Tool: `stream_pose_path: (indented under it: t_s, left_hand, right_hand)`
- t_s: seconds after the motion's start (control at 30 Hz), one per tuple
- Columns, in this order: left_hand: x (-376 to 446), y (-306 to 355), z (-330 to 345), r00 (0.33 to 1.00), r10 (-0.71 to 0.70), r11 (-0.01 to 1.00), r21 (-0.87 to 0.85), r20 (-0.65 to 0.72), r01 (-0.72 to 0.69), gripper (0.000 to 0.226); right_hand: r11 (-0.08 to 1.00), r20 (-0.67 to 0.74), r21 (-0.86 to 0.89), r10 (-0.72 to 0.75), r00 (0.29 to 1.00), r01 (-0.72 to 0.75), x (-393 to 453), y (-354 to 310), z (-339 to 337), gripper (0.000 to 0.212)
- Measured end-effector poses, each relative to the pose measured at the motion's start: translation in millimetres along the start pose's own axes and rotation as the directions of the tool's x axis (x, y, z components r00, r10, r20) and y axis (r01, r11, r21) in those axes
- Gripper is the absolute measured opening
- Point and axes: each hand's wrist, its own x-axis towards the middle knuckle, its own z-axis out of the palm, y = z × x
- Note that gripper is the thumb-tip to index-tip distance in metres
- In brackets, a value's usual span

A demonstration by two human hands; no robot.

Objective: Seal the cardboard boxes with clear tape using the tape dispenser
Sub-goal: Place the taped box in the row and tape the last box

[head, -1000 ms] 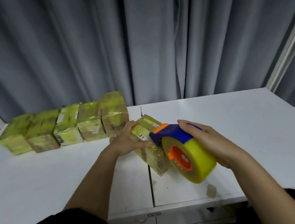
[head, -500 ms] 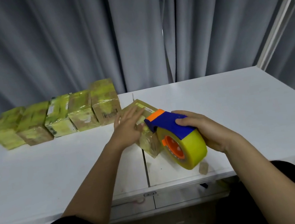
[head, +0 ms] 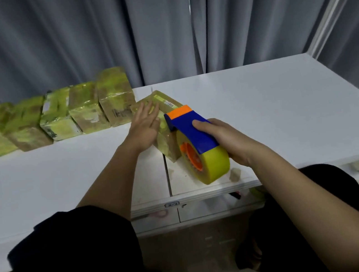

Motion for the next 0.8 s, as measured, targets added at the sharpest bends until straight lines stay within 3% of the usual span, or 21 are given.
stream_pose_path:
  t_s: [0.23, 0.57, 0.8]
  left_hand:
    - [1, 2, -2, 0.999, -0.025, 0.994, -0.104, 0.035, 0.029, 0.046]
    - [4, 0, -4, 0.998, -0.015, 0.999, 0.037, 0.059, 0.013, 0.047]
    - [3, 6, -4, 0.996, -0.051, 0.997, 0.053, 0.068, 0.047, 0.048]
  right_hand:
    - [0.995, -0.046, 0.019, -0.101, 0.994, 0.102, -24, 13, -16, 0.022]
    - [0.98, -0.116, -0.054, -0.198, 0.973, 0.193, -39, 4, -27, 0.023]
    - [0.995, -0.111, 0.009, -0.096, 0.989, 0.098, -32, 30, -27, 0.026]
